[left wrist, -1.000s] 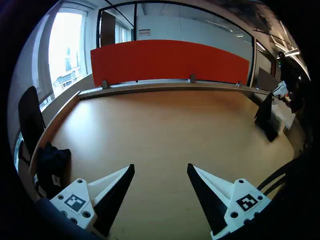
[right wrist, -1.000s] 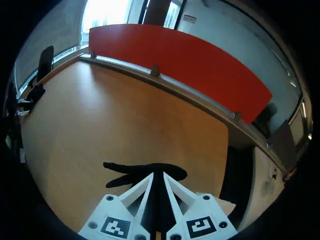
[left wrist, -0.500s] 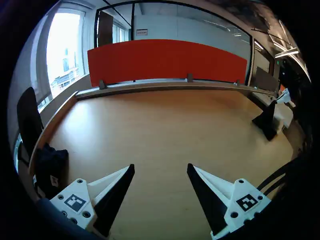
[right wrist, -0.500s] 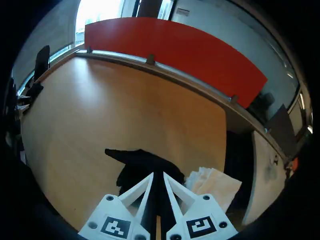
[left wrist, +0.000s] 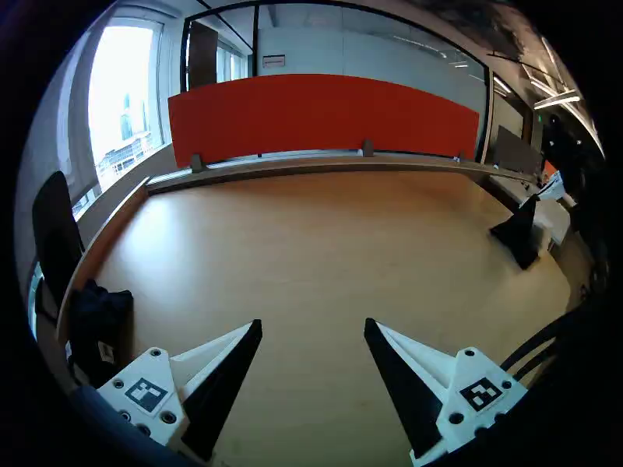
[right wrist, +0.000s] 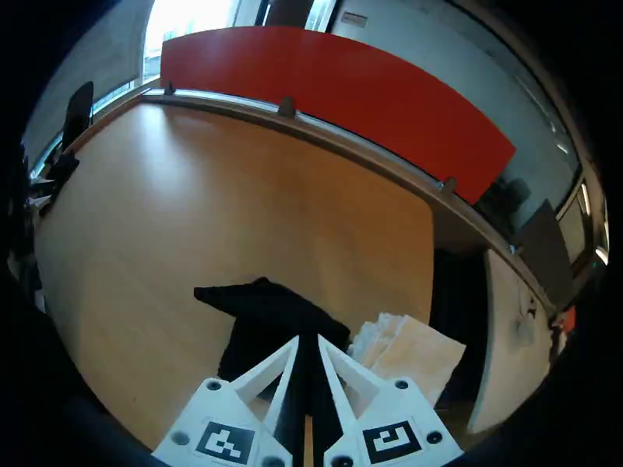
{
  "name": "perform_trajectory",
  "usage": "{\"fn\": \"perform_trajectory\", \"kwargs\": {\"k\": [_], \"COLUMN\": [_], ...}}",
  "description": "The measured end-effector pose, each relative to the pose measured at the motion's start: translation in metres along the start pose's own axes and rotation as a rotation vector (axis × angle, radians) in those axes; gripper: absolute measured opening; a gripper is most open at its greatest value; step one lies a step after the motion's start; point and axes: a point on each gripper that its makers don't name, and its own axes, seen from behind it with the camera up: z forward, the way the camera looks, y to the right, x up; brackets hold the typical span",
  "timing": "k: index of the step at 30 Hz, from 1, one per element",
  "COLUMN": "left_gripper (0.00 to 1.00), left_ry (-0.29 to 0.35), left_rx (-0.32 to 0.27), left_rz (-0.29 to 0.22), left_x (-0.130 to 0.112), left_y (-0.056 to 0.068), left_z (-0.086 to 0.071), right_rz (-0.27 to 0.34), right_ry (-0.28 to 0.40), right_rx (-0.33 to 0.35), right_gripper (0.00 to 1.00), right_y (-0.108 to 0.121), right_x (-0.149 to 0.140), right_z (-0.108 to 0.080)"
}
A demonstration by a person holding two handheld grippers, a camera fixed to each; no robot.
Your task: Fold towel
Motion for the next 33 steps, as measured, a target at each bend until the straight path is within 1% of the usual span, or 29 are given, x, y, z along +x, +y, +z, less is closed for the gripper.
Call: {"fn": "perform_trajectory", "kwargs": {"k": [8,14,23,26,33], "left_gripper": [0.98,0.98,0.98,0.98,0.98], "left_ry": [-0.001,-0.003,-0.003,0.0,-0.005], "left_rx": [0.005,0.006,-0.006,-0.008,-0.007], "left_rz": [-0.007,-0.007,0.003,0.002,0.008], "left_x": [-0.001,-0.002,0.001,0.002,-0.001], "left_y": [-0.002,-0.001,0.005,0.006,0.006], "left_z": [-0.002,-0.002,0.0,-0.001,-0.004], "right_rz": [-0.025,-0.028,-0.024,-0.021,-0.027], "right_ry": [0.005,-0.003,-0.007,-0.018,-0.088], "right_rx": [0.0,0.01,0.025,0.021,-0.016], "right_gripper": [0.02,0.02,0.02,0.02,0.02], "right_y": [0.003,-0.005,-0.018,-0.017,-0.004], "right_x": [0.01,0.001,-0.009,-0.016,-0.051], "right_z": [0.001,-0.001,-0.003,-0.003,0.0]}}
